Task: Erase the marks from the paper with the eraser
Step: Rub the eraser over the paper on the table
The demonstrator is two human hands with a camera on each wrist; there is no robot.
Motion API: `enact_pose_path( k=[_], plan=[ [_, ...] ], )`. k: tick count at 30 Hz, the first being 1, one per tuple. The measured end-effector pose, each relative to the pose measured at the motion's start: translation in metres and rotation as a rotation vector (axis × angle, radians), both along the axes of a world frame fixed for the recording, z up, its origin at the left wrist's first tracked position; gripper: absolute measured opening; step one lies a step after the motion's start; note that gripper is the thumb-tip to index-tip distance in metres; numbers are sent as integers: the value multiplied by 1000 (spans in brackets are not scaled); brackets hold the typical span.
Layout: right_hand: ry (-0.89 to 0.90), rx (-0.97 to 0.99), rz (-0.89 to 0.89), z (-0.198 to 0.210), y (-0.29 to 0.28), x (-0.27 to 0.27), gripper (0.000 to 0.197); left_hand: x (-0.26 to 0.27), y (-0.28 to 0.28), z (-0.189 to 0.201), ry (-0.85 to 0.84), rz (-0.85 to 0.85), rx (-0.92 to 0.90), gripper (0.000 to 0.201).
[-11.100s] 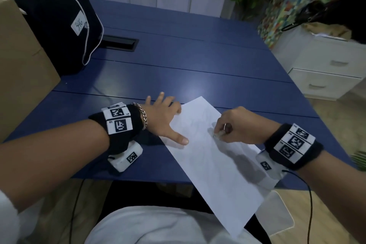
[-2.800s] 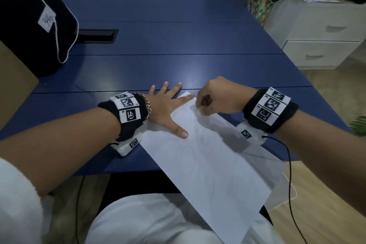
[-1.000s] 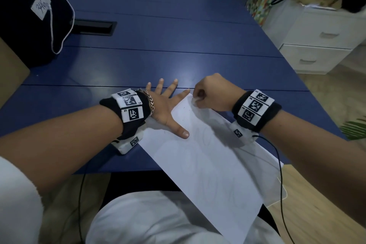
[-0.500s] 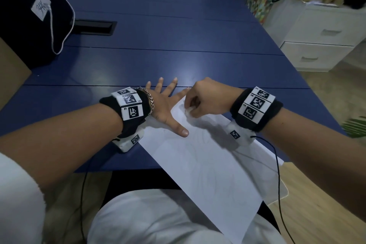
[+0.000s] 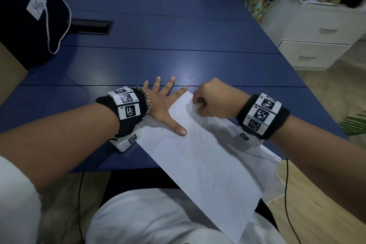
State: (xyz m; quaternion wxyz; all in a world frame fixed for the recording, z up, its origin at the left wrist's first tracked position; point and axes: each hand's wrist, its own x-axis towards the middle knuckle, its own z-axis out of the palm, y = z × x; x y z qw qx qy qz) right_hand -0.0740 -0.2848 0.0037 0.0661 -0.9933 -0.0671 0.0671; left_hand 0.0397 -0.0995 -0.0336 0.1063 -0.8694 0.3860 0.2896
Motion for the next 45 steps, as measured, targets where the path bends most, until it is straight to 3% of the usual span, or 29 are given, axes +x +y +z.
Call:
enact_pose_path(
  k=[5, 9, 14, 19, 24, 27, 29, 36, 40, 43, 45],
  plan=[
    [110, -28, 177, 0, 15, -19, 11, -1, 0, 0, -3, 6, -6, 158],
    [39, -67, 43, 3, -1, -11, 12, -1, -1, 1, 7, 13, -8, 159],
    [87, -34, 142, -2, 14, -24, 12, -1, -1, 1, 6, 16, 0, 160],
    [17, -40, 12, 2, -3, -12, 11, -1, -1, 1, 6, 13, -1, 160],
    [66, -27, 94, -2, 16, -25, 15, -1, -1, 0, -9, 7, -12, 159],
    [36, 24, -4, 6, -5, -25, 2, -1, -1, 1, 1, 11, -14, 159],
    [29, 82, -77, 7, -20, -31, 10, 0, -1, 1, -4, 4, -5, 158],
    [69, 115, -82, -2, -24, -63, 9, 23, -6, 21, -212, -148, -95, 154],
    [40, 145, -44, -7, -9, -74, 10, 22, -14, 33, -239, -176, -108, 135],
    [19, 170, -44, -11, -2, -80, 11, 8, -16, 34, -104, -213, -156, 99],
    [25, 168, -34, -11, -2, -81, 11, -3, -14, 29, 30, -229, -139, 97]
  ],
)
